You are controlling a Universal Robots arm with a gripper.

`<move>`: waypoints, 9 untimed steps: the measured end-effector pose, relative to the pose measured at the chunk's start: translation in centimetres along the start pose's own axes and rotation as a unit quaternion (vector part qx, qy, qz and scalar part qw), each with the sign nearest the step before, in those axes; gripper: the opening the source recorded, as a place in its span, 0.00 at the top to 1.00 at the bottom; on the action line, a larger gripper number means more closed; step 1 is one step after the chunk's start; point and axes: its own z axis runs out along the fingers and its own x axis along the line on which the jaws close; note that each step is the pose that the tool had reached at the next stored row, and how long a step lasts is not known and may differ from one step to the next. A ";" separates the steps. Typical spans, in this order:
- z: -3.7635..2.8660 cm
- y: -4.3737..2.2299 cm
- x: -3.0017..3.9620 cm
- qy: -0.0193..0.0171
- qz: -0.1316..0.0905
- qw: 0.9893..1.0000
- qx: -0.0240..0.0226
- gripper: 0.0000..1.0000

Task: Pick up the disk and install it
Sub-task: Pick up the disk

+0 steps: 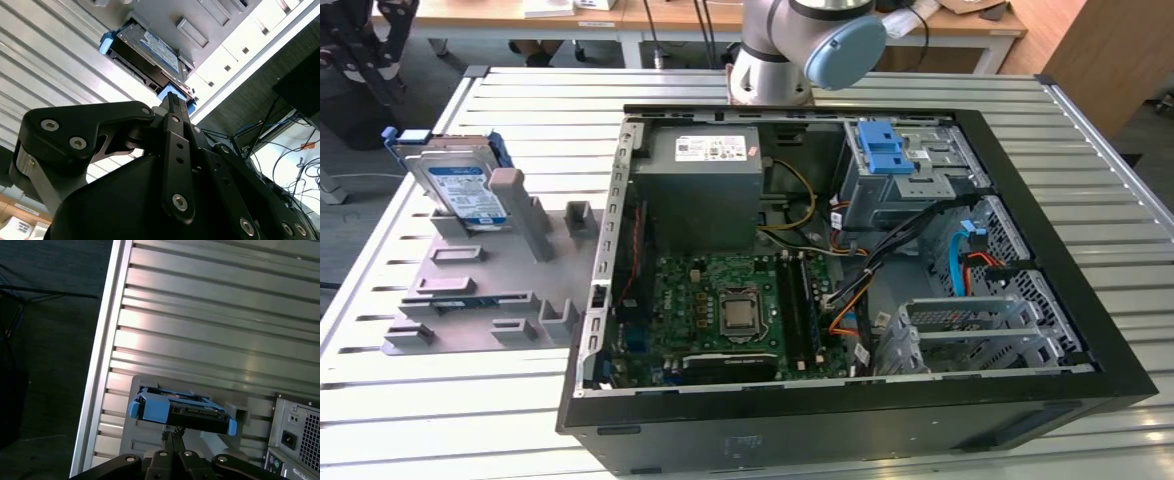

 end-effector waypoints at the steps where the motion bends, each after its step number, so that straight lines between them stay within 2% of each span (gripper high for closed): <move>1: 0.00 0.00 0.01 0.000 -0.004 1.000 0.000 0.89; 9: 0.00 0.01 0.07 0.001 -0.035 0.999 -0.001 0.89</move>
